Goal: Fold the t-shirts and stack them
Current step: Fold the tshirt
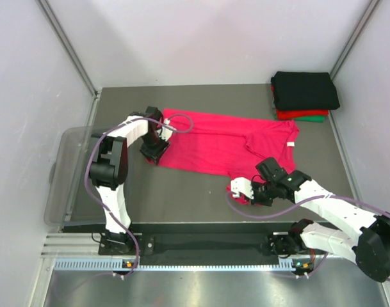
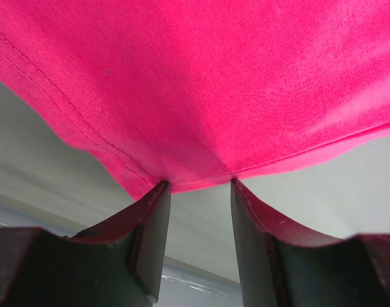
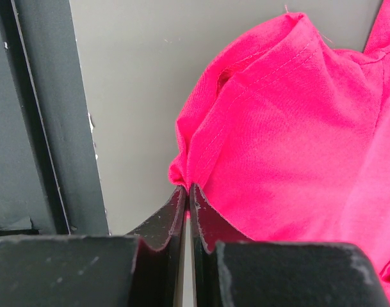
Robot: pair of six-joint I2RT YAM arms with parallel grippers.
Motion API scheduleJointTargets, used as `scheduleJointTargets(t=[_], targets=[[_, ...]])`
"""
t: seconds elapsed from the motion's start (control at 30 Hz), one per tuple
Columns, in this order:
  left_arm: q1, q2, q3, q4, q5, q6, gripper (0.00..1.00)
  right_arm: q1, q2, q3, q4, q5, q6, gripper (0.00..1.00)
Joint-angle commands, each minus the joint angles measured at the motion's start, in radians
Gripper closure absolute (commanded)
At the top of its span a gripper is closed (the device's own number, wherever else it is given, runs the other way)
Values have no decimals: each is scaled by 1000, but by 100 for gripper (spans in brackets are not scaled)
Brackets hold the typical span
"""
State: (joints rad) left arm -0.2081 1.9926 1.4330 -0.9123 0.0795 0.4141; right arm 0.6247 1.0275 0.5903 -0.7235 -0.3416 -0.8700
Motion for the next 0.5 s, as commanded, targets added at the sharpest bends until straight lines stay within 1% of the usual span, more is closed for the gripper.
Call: scheduleJointTargets(t=[0.0, 0.23, 0.37, 0.4, 0.47], targets=[[-7, -12, -13, 53, -32, 5, 53, -11, -20, 29, -1, -27, 3, 98], [-28, -90, 9, 30, -50, 9, 53, -14, -17, 29, -2, -27, 2, 98], [-28, -86, 12, 29, -72, 25, 53, -16, -17, 29, 1, -25, 3, 98], [-28, -84, 10, 30, -107, 26, 53, -16, -17, 28, 1, -25, 2, 98], [-28, -77, 3, 35, -116, 31, 52, -20, -17, 28, 1, -23, 2, 98]])
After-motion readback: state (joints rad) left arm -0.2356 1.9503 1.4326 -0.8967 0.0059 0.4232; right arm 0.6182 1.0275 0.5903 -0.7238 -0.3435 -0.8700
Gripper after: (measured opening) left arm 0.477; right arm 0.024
